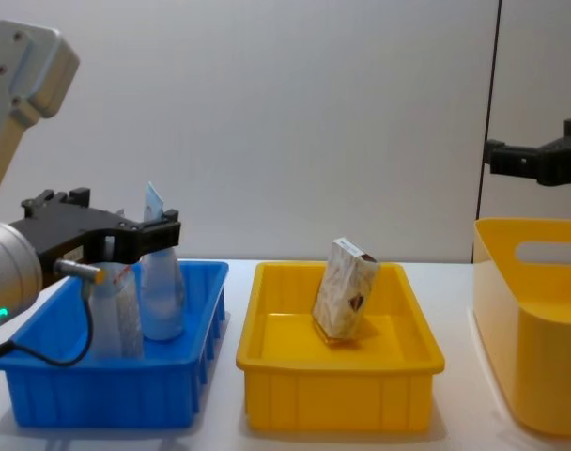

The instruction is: Bimanual collaborative sorting of washing and personal care products

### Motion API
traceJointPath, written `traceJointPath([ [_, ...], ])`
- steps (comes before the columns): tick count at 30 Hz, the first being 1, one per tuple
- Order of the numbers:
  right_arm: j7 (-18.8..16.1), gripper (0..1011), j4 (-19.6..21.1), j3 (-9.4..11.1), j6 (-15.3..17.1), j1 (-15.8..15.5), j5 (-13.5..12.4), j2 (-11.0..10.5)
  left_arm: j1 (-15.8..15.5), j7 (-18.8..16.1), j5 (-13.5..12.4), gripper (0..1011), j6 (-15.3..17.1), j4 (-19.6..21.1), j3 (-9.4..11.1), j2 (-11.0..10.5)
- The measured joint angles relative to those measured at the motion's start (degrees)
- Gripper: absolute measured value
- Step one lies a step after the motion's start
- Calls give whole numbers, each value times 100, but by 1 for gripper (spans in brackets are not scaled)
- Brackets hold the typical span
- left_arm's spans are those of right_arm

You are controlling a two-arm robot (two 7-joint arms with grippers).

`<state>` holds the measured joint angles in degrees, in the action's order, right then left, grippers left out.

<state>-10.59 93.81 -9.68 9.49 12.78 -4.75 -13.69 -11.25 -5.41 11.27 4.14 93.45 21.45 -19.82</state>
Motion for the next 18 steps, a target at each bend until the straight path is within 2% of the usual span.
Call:
traceJointPath([
  [5,-49,1004,17,-11,-35,-10,-14,-6,-56,-8,124,1001,59,-218,-125,110],
  [18,-112,1004,40,-25,-74,-19,-28,-11,-340,205,314,1001,83,-879,-223,320],
])
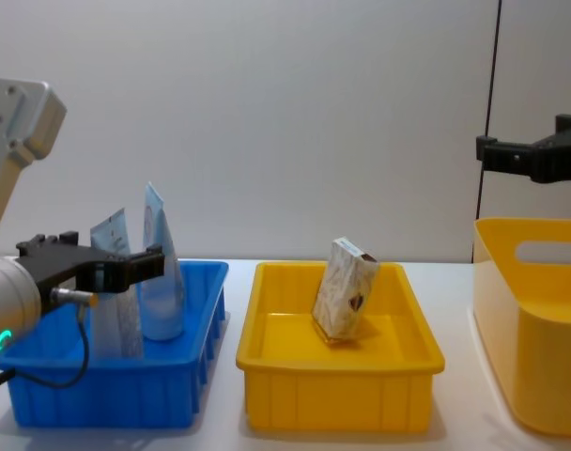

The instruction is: Bimanual collaborative sorting of washing and personal care products

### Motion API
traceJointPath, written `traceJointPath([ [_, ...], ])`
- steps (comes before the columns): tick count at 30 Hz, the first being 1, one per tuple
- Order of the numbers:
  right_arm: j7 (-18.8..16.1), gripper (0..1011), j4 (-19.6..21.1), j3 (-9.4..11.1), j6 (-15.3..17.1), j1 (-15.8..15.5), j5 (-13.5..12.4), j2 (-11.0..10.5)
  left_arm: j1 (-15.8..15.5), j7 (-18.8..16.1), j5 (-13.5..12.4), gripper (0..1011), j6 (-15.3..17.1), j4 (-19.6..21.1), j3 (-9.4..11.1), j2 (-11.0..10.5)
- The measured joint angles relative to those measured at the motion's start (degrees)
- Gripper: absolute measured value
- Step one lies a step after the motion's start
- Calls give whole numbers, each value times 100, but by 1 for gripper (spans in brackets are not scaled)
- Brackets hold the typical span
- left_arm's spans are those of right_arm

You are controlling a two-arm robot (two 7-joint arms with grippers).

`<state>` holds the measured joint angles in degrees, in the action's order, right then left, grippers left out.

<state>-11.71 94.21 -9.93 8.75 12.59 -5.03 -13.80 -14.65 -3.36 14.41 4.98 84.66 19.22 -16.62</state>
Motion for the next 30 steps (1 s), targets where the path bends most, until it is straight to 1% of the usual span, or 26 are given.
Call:
traceJointPath([
  [3,-6,1004,3,-2,-3,-1,-2,-1,-93,60,12,1001,-6,-194,-7,47],
  [5,-9,1004,3,-3,-5,-2,-3,-2,-109,69,13,1001,-7,-231,-8,55],
  [10,-16,1004,5,-5,-8,-5,-6,-4,-228,123,13,1001,-26,-492,-16,113],
  [21,-24,1004,12,-6,-16,-5,-7,-5,-418,176,-78,1002,-49,-910,-29,184],
  [22,-24,1004,12,-6,-16,-6,-7,-5,-438,183,-91,968,-52,-956,-31,190],
  [25,-27,1004,12,-6,-18,-5,-7,-4,-468,197,-110,915,-60,-1022,-34,200],
  [26,-28,1004,12,-6,-18,-5,-7,-4,-486,203,-121,864,-69,-1060,-37,208],
  [28,-29,1004,13,-7,-18,-5,-7,-5,-498,209,-131,833,-76,-1098,-39,215],
  [29,-29,1004,13,-6,-18,-6,-7,-5,-513,216,-139,780,-86,-1137,-43,225],
  [30,-30,1004,12,-6,-18,-5,-7,-5,-518,219,-142,758,-91,-1153,-45,230],
])
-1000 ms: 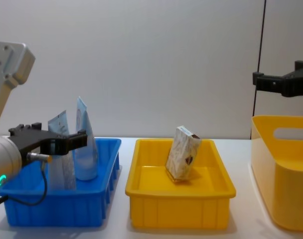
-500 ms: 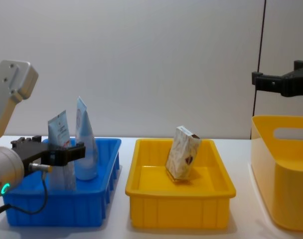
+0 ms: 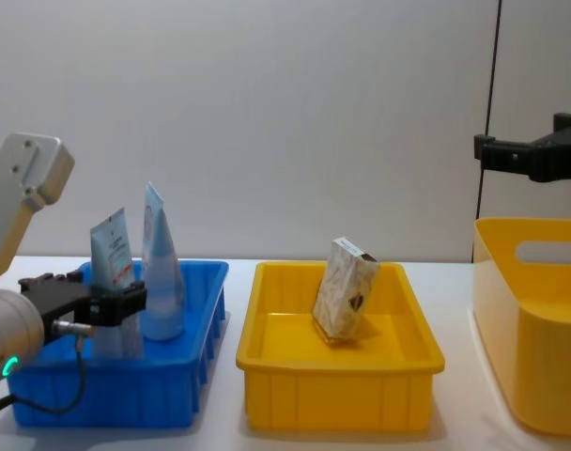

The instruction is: Bimanual collaborative sorting of washing and personal care products

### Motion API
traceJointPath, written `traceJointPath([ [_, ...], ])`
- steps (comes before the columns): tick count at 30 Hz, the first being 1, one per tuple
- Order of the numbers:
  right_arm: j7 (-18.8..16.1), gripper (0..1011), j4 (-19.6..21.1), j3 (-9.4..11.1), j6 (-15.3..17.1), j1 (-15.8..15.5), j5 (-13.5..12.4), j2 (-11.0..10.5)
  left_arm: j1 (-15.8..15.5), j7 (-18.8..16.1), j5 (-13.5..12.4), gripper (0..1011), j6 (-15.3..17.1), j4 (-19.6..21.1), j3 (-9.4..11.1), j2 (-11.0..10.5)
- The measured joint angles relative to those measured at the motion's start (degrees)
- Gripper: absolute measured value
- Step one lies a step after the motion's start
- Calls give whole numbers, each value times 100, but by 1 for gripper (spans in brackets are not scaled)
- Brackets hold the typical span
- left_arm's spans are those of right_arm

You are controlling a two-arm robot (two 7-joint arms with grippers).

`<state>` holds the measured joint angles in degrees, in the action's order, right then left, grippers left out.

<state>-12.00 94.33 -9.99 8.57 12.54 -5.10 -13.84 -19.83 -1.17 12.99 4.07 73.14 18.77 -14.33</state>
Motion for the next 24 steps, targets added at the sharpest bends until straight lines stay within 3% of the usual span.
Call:
traceJointPath([
  [2,0,1004,0,0,0,0,0,0,-10,5,-8,727,-6,-27,-4,8],
  [11,0,1004,0,0,0,0,1,0,-35,54,-40,416,-32,-118,-37,47],
  [24,1,1004,0,0,0,0,1,0,13,146,-55,302,-75,-60,-112,64],
])
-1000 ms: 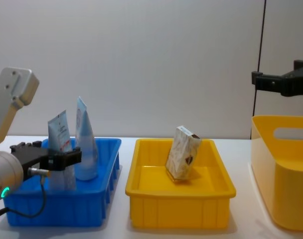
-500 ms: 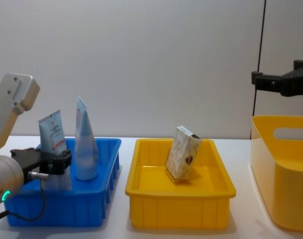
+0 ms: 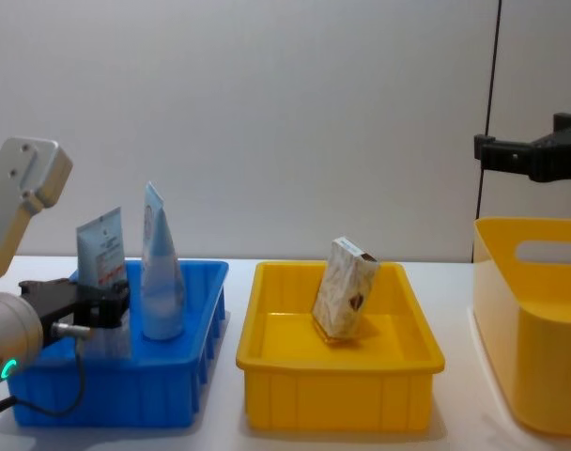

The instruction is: Bimanual collaborative sorting of washing and personal care products

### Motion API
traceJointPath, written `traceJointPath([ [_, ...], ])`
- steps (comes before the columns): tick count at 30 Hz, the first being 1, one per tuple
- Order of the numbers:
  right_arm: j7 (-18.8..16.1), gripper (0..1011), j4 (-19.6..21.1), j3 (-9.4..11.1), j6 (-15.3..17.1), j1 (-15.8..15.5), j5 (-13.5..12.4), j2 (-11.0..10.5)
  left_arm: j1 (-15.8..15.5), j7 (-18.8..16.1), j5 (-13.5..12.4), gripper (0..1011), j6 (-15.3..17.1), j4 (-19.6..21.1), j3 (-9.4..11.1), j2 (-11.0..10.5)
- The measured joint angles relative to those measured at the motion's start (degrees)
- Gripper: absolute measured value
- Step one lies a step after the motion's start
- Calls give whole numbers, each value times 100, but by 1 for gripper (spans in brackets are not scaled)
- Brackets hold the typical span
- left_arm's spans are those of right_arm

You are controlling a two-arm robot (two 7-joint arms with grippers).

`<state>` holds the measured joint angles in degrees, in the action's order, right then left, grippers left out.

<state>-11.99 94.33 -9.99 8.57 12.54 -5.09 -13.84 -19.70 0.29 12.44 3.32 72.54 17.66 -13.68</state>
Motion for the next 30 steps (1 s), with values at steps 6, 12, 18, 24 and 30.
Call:
traceJointPath([
  [6,0,1004,0,0,0,0,0,0,30,69,4,277,-90,144,-31,-8],
  [12,0,1004,0,0,0,0,0,0,51,213,7,260,-251,379,-54,-41],
  [18,0,1004,0,0,0,0,0,0,59,414,53,260,-377,664,-71,-78],
  [24,0,1004,0,0,0,0,0,0,54,659,163,260,-408,921,-85,-99],
  [30,0,1004,0,0,0,0,0,0,6,893,273,260,-342,1157,-76,-103],
])
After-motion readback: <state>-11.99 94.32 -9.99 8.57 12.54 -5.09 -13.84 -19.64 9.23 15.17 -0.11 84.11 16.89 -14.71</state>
